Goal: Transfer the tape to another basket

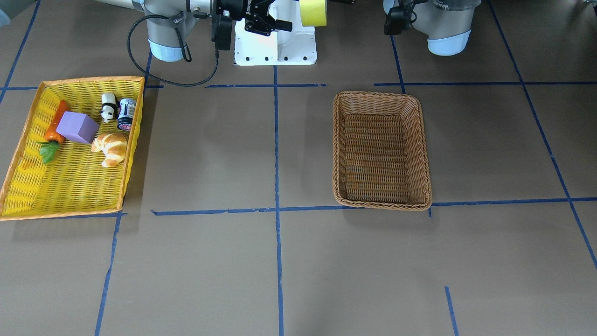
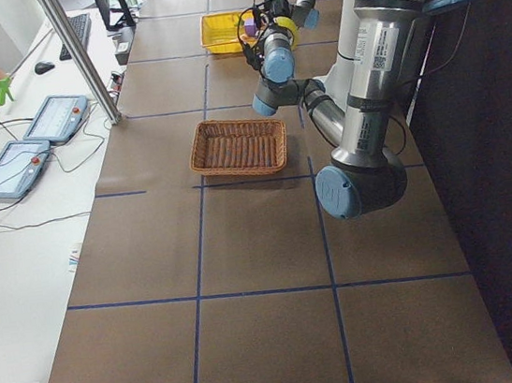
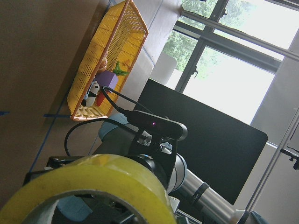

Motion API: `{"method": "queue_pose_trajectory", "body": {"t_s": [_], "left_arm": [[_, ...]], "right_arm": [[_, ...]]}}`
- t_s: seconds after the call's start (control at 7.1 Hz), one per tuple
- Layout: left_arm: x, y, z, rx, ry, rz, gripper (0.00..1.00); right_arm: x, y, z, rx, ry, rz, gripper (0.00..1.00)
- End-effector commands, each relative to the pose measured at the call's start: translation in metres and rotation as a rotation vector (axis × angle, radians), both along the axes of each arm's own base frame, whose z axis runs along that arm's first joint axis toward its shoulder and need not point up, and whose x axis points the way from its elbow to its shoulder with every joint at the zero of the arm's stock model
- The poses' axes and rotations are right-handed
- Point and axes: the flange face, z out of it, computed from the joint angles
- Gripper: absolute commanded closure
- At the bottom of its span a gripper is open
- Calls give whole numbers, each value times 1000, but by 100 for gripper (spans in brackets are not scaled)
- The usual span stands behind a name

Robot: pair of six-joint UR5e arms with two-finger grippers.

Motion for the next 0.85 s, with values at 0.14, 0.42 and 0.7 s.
{"method": "queue_pose_trajectory", "body": {"t_s": [0.14,0.42,0.7], "left_arm": [[-41,-55,29,16,-146,-67,99],[-20,-77,36,69,-355,-100,99],[-7,-92,39,138,-524,-144,99]], "right_arm": [[15,-26,7,4,30,50,0],[60,-93,4,9,196,107,0],[98,-147,14,84,411,187,0]]}}
